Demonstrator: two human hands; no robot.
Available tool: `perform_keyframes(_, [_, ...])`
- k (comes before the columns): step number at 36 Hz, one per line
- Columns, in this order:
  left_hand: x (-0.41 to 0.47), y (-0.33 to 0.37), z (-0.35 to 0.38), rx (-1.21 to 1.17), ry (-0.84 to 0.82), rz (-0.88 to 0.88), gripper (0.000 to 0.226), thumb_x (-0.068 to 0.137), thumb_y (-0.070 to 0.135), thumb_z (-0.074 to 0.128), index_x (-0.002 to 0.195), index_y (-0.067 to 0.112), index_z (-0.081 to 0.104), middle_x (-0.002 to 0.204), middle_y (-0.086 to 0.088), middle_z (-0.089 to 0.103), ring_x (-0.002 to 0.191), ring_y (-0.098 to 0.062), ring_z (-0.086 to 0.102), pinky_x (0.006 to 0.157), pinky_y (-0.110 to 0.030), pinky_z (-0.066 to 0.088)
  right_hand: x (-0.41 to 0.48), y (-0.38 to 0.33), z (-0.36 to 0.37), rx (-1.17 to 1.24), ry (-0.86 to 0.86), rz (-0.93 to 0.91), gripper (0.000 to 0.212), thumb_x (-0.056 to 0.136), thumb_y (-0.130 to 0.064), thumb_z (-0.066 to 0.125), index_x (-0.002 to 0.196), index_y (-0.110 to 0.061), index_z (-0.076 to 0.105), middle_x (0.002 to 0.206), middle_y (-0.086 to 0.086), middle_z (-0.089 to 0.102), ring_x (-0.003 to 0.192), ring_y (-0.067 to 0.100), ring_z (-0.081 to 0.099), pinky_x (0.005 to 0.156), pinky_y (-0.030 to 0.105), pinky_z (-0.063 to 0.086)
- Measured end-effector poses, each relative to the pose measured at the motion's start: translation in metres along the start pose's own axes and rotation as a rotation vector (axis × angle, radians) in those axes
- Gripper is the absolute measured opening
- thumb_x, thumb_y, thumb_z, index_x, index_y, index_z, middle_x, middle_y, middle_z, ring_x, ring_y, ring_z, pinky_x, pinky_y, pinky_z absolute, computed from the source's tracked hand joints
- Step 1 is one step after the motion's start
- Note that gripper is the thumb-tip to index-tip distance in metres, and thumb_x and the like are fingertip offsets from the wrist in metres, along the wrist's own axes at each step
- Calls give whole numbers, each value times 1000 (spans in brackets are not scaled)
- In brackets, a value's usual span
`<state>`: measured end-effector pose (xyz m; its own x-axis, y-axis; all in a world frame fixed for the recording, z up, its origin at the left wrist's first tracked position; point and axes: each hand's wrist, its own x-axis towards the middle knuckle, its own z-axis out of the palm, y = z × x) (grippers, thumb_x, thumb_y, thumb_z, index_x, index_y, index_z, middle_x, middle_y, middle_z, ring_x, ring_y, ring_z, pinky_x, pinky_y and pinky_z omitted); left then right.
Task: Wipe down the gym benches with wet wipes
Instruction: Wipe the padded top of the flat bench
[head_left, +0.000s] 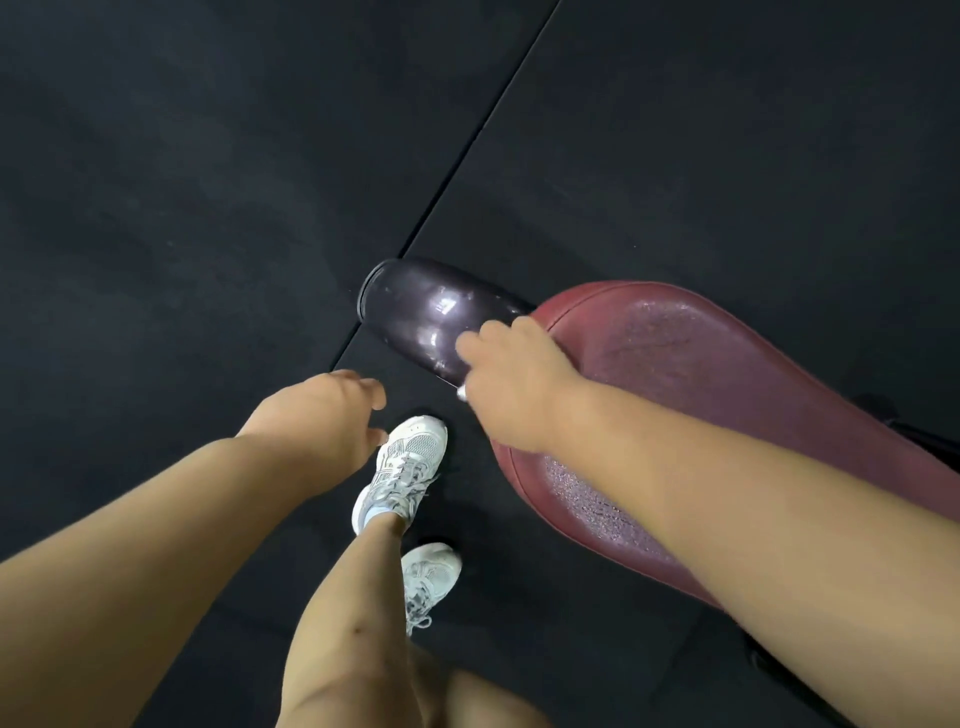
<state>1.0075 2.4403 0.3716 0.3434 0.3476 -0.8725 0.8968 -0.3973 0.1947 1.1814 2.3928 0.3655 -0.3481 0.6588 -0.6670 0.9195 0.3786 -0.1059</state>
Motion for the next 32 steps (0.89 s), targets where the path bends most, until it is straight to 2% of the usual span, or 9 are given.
perform_keyframes(2, [-4, -4, 4, -19, 8, -5, 37, 93, 40, 50, 128, 28, 47, 124, 6, 49, 107, -18, 53, 85, -34, 48, -5, -18, 9, -50, -48, -102, 26, 95, -22, 43, 108, -24, 66, 121, 0, 44, 108, 23, 42, 75, 35, 23])
perform_keyframes(4, [-8, -7, 7, -37, 11, -13, 37, 93, 40, 50, 128, 28, 47, 124, 6, 48, 107, -18, 53, 85, -34, 48, -7, -23, 12, -63, -61, -88, 27, 96, -21, 42, 109, -23, 66, 122, 2, 42, 109, 23, 42, 76, 35, 24])
perform_keyframes(7, [-12, -10, 11, -58, 27, -15, 35, 93, 39, 50, 126, 29, 48, 123, 7, 49, 105, -18, 54, 83, -33, 48, -7, -7, 1, -43, -24, 98, 28, 96, -19, 42, 113, -21, 65, 123, 4, 43, 110, 26, 44, 77, 36, 27])
perform_keyframes(10, [-17, -8, 17, -76, 44, -14, 35, 93, 39, 51, 126, 28, 48, 122, 7, 49, 104, -19, 55, 83, -33, 48, -6, 14, -12, 5, 30, 327, 26, 96, -19, 43, 111, -22, 65, 115, 4, 46, 104, 25, 47, 75, 35, 28])
perform_keyframes(14, [-25, 0, 31, -107, 81, -12, 34, 92, 38, 51, 124, 27, 50, 122, 7, 50, 103, -19, 55, 84, -35, 48, -10, 9, -12, 54, 29, 412, 27, 92, -15, 46, 110, -20, 65, 114, 5, 45, 101, 25, 47, 73, 33, 29])
perform_keyframes(16, [-29, 3, 40, -123, 109, -16, 33, 92, 39, 51, 123, 27, 50, 122, 8, 50, 104, -18, 54, 85, -35, 48, -17, -5, -8, 52, 38, 358, 28, 90, -13, 45, 109, -19, 66, 115, 4, 45, 101, 25, 47, 72, 33, 30])
perform_keyframes(23, [-51, 18, 91, -134, 157, -38, 34, 93, 40, 50, 124, 27, 50, 120, 8, 50, 106, -16, 53, 82, -33, 48, -53, -51, 44, -176, 72, -47, 24, 93, -18, 44, 101, -24, 66, 111, -2, 44, 103, 22, 41, 75, 35, 26])
perform_keyframes(27, [-68, 26, 124, -152, 182, -44, 36, 93, 41, 48, 127, 28, 48, 121, 8, 50, 106, -16, 53, 79, -31, 46, -84, -64, 74, -364, -39, -219, 25, 94, -20, 42, 102, -22, 66, 115, -1, 43, 105, 22, 37, 77, 36, 27])
perform_keyframes(32, [-86, 32, 163, -151, 189, -67, 26, 92, 40, 47, 113, 25, 53, 105, 9, 50, 92, -17, 56, 70, -30, 45, -98, -71, 86, -501, -86, -210, 24, 91, -21, 48, 105, -26, 67, 117, 0, 41, 105, 23, 36, 83, 39, 30])
